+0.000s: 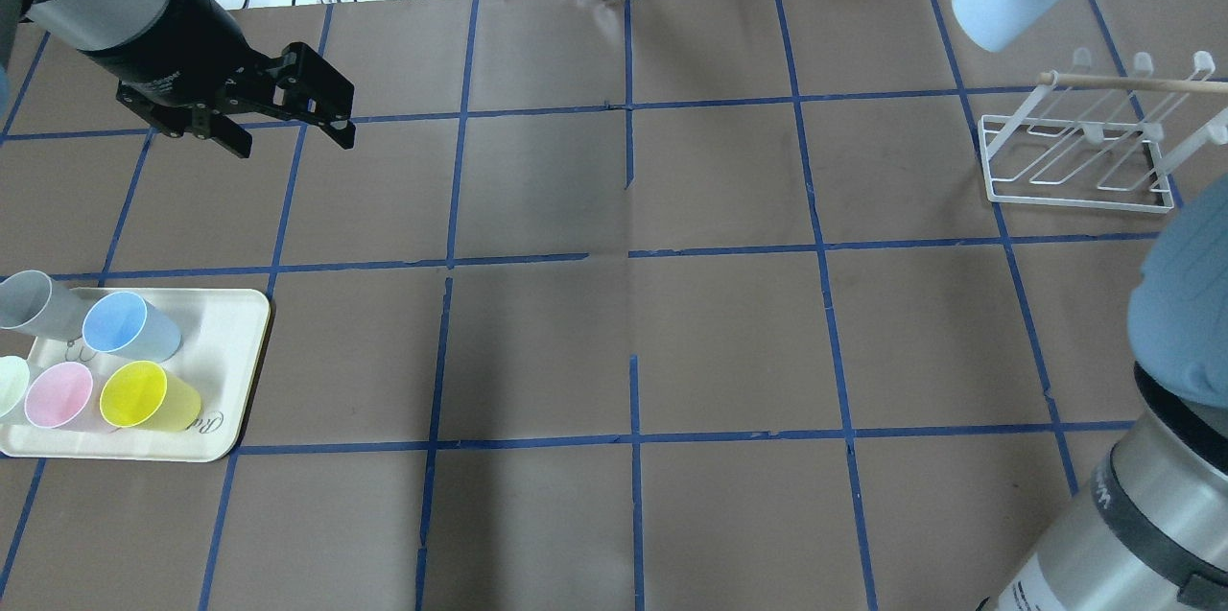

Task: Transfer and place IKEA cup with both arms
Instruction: 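Carry the cup toward the left gripper while the left arm swings to meet it, then close the left gripper on the cup held by the right gripper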

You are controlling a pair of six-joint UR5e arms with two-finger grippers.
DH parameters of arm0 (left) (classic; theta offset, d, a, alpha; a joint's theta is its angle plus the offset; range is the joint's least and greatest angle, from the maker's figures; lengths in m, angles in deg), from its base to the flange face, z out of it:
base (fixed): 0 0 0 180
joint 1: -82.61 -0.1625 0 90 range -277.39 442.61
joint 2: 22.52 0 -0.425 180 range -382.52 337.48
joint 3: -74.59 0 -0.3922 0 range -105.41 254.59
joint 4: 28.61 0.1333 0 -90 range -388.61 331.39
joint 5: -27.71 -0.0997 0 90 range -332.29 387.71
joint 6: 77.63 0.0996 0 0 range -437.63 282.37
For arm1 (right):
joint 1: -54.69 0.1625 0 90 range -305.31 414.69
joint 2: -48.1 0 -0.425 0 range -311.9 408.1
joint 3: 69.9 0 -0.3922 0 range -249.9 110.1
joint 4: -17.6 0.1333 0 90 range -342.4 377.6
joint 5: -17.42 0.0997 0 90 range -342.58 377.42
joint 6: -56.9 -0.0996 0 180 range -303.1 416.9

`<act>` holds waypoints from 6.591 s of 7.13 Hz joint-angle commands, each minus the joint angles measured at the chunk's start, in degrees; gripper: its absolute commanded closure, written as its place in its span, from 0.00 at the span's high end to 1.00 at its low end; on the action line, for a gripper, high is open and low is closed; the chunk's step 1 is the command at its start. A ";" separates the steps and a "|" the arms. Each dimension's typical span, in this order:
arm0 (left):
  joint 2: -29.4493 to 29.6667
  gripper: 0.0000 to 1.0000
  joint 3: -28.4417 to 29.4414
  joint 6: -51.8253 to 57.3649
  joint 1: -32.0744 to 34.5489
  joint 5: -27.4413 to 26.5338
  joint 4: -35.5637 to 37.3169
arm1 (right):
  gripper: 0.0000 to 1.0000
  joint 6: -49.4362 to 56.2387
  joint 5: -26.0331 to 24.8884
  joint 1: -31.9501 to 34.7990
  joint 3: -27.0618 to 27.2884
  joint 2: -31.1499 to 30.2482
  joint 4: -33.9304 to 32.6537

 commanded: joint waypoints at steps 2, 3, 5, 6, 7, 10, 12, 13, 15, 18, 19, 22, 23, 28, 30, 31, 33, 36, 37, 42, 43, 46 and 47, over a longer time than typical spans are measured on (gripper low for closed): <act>-2.67 1.00 -0.16 0.24 -6.89 24.25 -5.85 | 0.41 -12.79 21.68 8.59 0.59 -2.08 6.93; -3.11 1.00 -0.25 0.24 -7.24 30.58 -7.95 | 0.38 -14.48 25.14 10.63 0.94 -2.00 7.47; -3.90 1.00 -5.32 0.85 -6.99 47.47 -6.93 | 0.37 -13.45 37.76 12.39 5.05 -2.17 12.82; -3.91 1.00 -7.44 1.81 -6.90 50.83 1.43 | 0.37 -12.31 39.49 12.75 8.56 -3.74 12.84; -2.87 1.00 -9.63 2.00 -6.81 54.87 9.35 | 0.37 -12.56 42.20 12.84 12.42 -5.84 13.01; -2.25 1.00 -14.83 3.05 -6.37 57.36 33.17 | 0.38 -12.91 50.82 13.98 22.02 -10.42 13.01; -2.06 1.00 -17.90 3.14 -2.18 56.67 40.96 | 0.38 -15.80 53.56 16.78 22.31 -10.70 13.80; -1.19 1.00 -19.22 2.97 -1.19 56.58 44.20 | 0.37 -16.51 54.96 17.41 22.31 -10.87 14.76; -1.45 1.00 -18.89 2.27 -1.27 57.28 44.58 | 0.37 -16.69 55.41 17.68 22.39 -12.01 16.61; -1.45 1.00 -16.70 2.44 -2.49 57.63 45.46 | 0.37 -16.70 55.32 18.37 22.48 -12.19 18.01; -1.36 1.00 -16.51 2.87 -4.59 61.72 45.46 | 0.38 -16.70 55.41 19.34 22.48 -12.11 18.37; -1.10 1.00 -16.69 3.05 -5.23 63.08 46.60 | 0.38 -16.78 55.33 19.52 22.31 -12.19 19.16; -0.84 1.00 -16.69 3.05 -5.14 63.08 46.95 | 0.38 -16.78 55.32 19.52 22.31 -12.89 19.60; 1.01 1.00 -16.69 3.05 -4.96 62.73 47.74 | 0.38 -17.05 55.24 19.44 22.39 -13.60 20.75; 1.10 1.00 -16.86 2.44 -4.70 63.34 48.71 | 0.38 -17.05 55.24 19.44 22.39 -13.60 20.75; 1.19 1.00 -16.86 2.27 -4.61 63.34 48.63 | 0.38 -17.05 55.24 19.44 22.39 -13.60 20.75; 1.54 1.00 -16.86 1.65 -1.20 62.56 48.36 | 0.38 -17.05 55.24 19.44 22.39 -13.60 20.75; 1.72 0.99 -16.60 -0.64 -0.57 62.64 48.45 | 0.38 -17.05 55.24 19.52 22.48 -13.60 20.84; 1.63 0.83 -16.51 -0.46 -0.65 62.47 49.32 | 0.38 -17.05 55.24 19.52 22.48 -13.60 20.84; 1.19 0.30 -16.51 -0.99 -1.01 58.33 53.28 | 0.38 -17.05 55.24 19.44 22.48 -13.60 20.84; 1.10 0.30 -16.51 -0.99 -1.01 58.51 53.28 | 0.38 -17.05 55.24 19.52 22.48 -13.60 20.84; 0.75 0.30 -16.51 -0.99 -1.09 58.69 53.28 | 0.94 -17.05 54.72 19.44 22.48 -13.60 21.53; 0.66 0.30 -16.51 -0.99 -1.09 58.77 53.28 | 1.00 -17.05 54.71 19.44 22.57 -14.30 21.63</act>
